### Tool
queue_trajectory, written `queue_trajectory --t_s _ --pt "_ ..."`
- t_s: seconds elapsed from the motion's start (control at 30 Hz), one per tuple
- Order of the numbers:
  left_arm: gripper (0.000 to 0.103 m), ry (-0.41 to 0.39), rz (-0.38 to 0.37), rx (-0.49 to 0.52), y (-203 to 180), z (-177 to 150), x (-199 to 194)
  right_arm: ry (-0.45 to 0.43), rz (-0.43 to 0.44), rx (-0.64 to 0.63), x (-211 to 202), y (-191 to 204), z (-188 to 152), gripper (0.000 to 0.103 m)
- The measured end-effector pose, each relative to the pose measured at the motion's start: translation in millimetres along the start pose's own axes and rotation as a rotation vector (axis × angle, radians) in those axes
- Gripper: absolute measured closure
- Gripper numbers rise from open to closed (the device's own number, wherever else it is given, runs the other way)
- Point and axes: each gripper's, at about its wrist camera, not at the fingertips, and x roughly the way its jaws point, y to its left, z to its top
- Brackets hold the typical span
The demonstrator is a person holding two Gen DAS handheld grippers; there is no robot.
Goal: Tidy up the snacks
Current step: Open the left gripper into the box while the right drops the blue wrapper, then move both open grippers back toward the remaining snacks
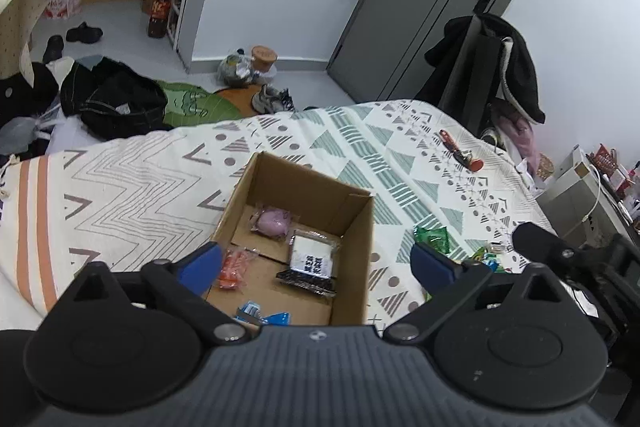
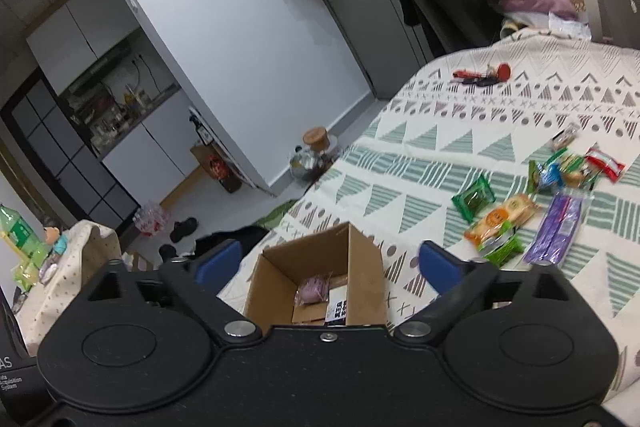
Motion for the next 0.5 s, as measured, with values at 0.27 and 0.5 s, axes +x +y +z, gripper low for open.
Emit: queue_trajectory --t_s 0.27,0.5 --pt "0.0 -0.035 -0.012 0.034 -19.1 -5.6 -20.1 -0.035 -0.015 0.021 -25.5 -17.2 9.3 0.0" --pt "0.0 -0.047 0.0 0.072 -36.0 -12.6 -29.3 -0.046 -0.024 0.0 -42.7 -30.5 11.7 0.0"
